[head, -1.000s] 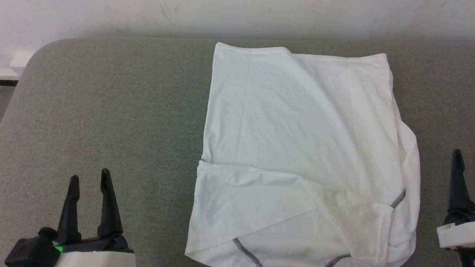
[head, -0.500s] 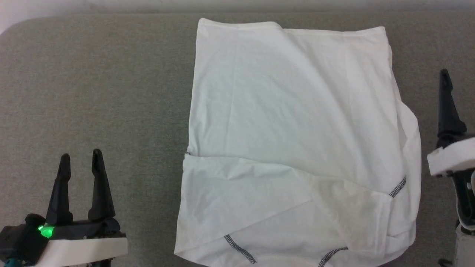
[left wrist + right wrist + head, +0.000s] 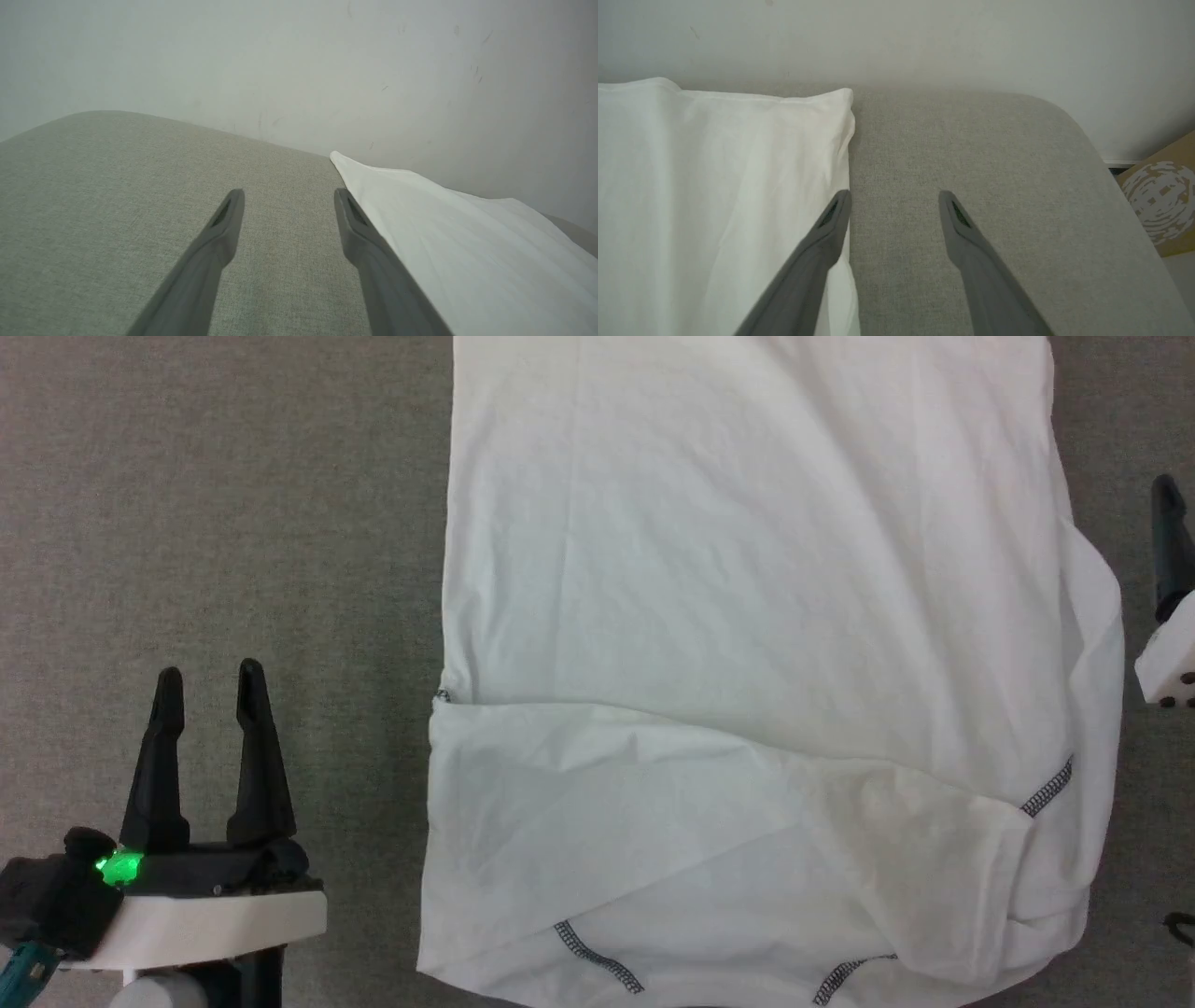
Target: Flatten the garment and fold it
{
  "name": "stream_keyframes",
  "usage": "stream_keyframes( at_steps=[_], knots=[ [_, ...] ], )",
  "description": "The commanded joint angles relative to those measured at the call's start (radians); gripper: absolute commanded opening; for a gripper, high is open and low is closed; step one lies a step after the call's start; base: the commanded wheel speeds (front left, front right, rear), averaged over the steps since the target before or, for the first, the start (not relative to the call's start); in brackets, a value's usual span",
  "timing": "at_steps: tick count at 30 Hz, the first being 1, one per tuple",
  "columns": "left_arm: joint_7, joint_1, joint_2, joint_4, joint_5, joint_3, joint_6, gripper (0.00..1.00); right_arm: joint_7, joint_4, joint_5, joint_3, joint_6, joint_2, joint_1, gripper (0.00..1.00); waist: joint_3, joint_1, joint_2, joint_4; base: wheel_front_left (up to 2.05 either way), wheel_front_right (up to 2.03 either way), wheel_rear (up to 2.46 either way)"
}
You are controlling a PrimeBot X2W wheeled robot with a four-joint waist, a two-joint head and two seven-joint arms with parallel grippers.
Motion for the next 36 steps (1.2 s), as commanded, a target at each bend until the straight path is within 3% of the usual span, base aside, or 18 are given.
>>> stream_keyframes(
  at_steps=[1,19,22,23,30,36],
  knots=[
    [-0.005,-0.021,-0.005,0.004,0.007,0.006,-0.009,1.00,0.021,0.009,0.004,0.001,-0.001,-0.005,0.004,1.00,0.022,-0.0002,0.0000,0.008,0.00,0.00,0.00],
    [-0.005,-0.055,-0.011,0.030,0.013,0.015,-0.033,1.00,0.150,0.018,0.043,0.025,-0.001,0.009,0.072,0.99,0.059,-0.0002,0.0000,0.008,0.00,0.00,0.00],
    [-0.005,-0.060,-0.008,0.035,0.012,0.013,-0.034,1.00,0.151,0.022,0.042,0.027,-0.001,0.014,0.073,0.17,0.067,-0.0002,0.0000,0.010,0.00,0.00,0.00],
    [-0.005,-0.062,-0.007,0.037,0.011,0.013,-0.034,1.00,0.150,0.023,0.041,0.029,-0.001,0.015,0.072,0.00,0.069,-0.0002,0.0000,0.011,0.00,0.00,0.00],
    [-0.005,-0.068,-0.003,0.051,0.011,0.009,-0.036,1.00,0.105,0.032,0.022,0.009,-0.001,0.030,0.056,0.00,0.065,-0.0002,0.0000,0.007,0.00,0.00,0.00],
    [-0.005,-0.055,-0.003,0.069,0.016,-0.002,-0.037,1.00,0.065,0.045,0.014,-0.069,-0.001,0.047,0.094,0.00,0.023,-0.0002,0.0000,-0.001,0.00,0.00,0.00]
  ],
)
